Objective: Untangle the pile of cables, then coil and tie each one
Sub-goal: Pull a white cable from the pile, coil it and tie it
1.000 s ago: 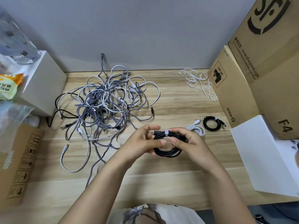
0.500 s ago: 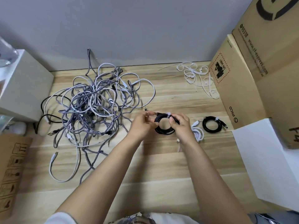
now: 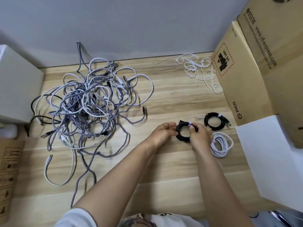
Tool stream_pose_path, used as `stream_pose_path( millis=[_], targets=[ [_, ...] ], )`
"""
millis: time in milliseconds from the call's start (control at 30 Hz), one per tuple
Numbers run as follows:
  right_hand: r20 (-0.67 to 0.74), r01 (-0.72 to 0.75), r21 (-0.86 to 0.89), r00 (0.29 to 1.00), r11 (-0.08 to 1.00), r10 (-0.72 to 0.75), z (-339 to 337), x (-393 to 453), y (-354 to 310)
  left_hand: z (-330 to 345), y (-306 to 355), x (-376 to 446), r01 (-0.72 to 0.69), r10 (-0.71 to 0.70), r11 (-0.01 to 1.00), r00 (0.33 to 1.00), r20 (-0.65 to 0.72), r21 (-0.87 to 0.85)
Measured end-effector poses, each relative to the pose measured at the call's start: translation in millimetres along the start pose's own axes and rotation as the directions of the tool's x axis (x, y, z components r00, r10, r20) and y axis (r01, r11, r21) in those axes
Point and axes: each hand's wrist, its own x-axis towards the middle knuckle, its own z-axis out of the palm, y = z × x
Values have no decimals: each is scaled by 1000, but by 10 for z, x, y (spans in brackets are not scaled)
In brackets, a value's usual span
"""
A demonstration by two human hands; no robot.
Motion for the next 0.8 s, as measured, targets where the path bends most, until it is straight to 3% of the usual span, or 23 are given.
stream_pose_path(
  millis=[200, 367, 467, 533, 600, 800],
  targets=[
    [0, 13, -1, 1000, 1000, -13, -20, -92, -98, -41, -12, -86, 40, -38, 998, 998, 51, -47],
    [-83, 254, -237, 957, 938, -280, 40, -357, -274, -248, -18, -338, -102, 103, 995, 994, -44, 20],
    [15, 396, -205, 915, 895, -402, 180, -517, -432, -498, -136, -501, -199, 233, 963, 954, -187, 184],
    [117, 478, -201, 878, 855, -464, 305, -585, -561, -708, -292, -590, -230, 398, 836, 879, -261, 498],
    [191, 526, -221, 849, 821, -492, 392, -612, -698, -861, -423, -627, -204, 543, 620, 808, -227, 758],
    [300, 705, -187, 704, 684, -644, 714, -664, -1346, -1046, -516, -552, -113, 524, 434, 839, -149, 894]
  ],
)
